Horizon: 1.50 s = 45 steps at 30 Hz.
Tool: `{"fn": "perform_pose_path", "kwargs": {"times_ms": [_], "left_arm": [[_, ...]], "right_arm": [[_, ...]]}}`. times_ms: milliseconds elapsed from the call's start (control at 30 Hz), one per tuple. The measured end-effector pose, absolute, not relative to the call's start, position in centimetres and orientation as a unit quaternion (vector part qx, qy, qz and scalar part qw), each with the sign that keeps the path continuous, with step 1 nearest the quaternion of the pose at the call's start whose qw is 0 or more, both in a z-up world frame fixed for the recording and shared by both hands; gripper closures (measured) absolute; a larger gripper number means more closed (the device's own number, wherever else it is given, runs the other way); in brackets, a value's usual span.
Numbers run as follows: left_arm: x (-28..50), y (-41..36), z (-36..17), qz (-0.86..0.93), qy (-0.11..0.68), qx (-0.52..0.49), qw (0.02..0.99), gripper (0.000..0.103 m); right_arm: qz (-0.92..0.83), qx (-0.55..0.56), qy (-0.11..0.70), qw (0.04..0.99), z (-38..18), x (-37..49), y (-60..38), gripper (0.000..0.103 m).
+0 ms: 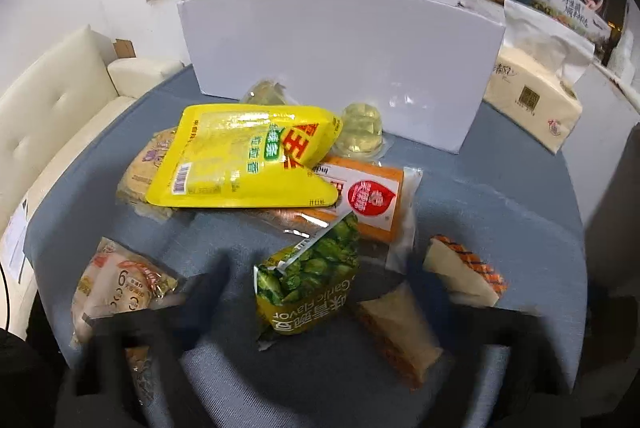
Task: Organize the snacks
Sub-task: 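Move both tools back over the remaining snacks on the table, then grasp the white Lay's bread packet with the left tool while the right tool grasps the green pea snack bag, then carry both snacks into the white box and open both tools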
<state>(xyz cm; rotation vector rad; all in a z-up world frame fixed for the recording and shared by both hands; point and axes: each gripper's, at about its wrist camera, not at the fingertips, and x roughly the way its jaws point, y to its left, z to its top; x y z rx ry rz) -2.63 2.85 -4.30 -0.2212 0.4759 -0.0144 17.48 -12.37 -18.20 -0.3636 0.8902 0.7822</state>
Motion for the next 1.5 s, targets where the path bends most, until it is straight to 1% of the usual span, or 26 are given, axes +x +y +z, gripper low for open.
{"fn": "perform_pose_path", "kwargs": {"times_ms": [133, 233, 367, 400, 533, 633, 733, 867, 967, 1033, 1133, 1167, 1200, 1233, 1367, 1500], "left_arm": [[-2.4, 2.7, -4.4, -0.006, 0.239, -0.106, 0.965, 0.000], [-2.5, 2.8, -4.4, -0.007, 0.240, -0.107, 0.965, 0.000], [-2.3, 2.6, -4.6, -0.008, 0.246, -0.107, 0.963, 0.000], [-2.2, 2.5, -4.6, -0.008, 0.247, -0.106, 0.963, 0.000], [-1.3, 1.8, -5.4, -0.017, 0.274, -0.095, 0.957, 0.000], [-0.1, 0.8, -6.9, -0.028, 0.313, -0.090, 0.945, 0.000], [2.0, -0.4, -9.9, -0.033, 0.382, -0.087, 0.920, 0.000], [4.8, -0.7, -15.1, -0.014, 0.474, -0.125, 0.872, 0.000], [6.2, -0.5, -17.6, 0.003, 0.510, -0.137, 0.849, 0.000], [6.9, -0.6, -18.8, 0.018, 0.528, -0.128, 0.839, 0.001], [7.3, -1.4, -18.9, 0.026, 0.525, -0.099, 0.845, 0.003], [7.3, -1.6, -18.9, 0.030, 0.523, -0.089, 0.847, 0.009], [7.2, -1.9, -19.0, 0.033, 0.518, -0.074, 0.852, 0.012], [7.0, -2.0, -18.8, 0.028, 0.511, -0.073, 0.856, 0.026], [6.1, -1.5, -18.1, 0.004, 0.492, -0.087, 0.866, 0.027], [4.2, -1.0, -15.3, -0.004, 0.439, -0.075, 0.896, 0.027]], "right_arm": [[0.372, -0.167, 0.409, 0.816, -18.3, 17.3, -12.8, 0.051], [0.383, -0.138, 0.408, 0.817, -17.7, 17.4, -13.5, 0.053], [0.396, -0.100, 0.391, 0.825, -15.9, 17.0, -15.0, 0.056], [0.397, -0.093, 0.388, 0.826, -15.5, 16.8, -15.2, 0.060], [0.409, -0.078, 0.357, 0.836, -12.7, 15.7, -16.7, 0.061], [0.413, -0.076, 0.324, 0.848, -9.9, 14.0, -18.1, 0.062], [0.412, -0.072, 0.304, 0.856, -7.9, 12.5, -19.4, 0.062], [0.410, -0.067, 0.273, 0.868, -5.8, 10.3, -21.4, 0.062], [0.408, -0.062, 0.259, 0.873, -5.0, 9.0, -22.4, 0.062], [0.409, -0.061, 0.255, 0.874, -4.7, 8.4, -22.8, 0.062], [0.408, -0.063, 0.255, 0.874, -5.0, 7.8, -22.9, 0.061], [0.408, -0.061, 0.256, 0.874, -5.1, 7.8, -22.9, 0.061], [0.410, -0.060, 0.259, 0.873, -5.3, 7.7, -22.9, 0.061], [0.411, -0.058, 0.263, 0.871, -5.6, 7.7, -22.8, 0.061], [0.414, -0.060, 0.273, 0.867, -6.6, 7.6, -22.3, 0.061], [0.414, -0.063, 0.274, 0.866, -6.9, 7.6, -22.1, 0.061]]}}
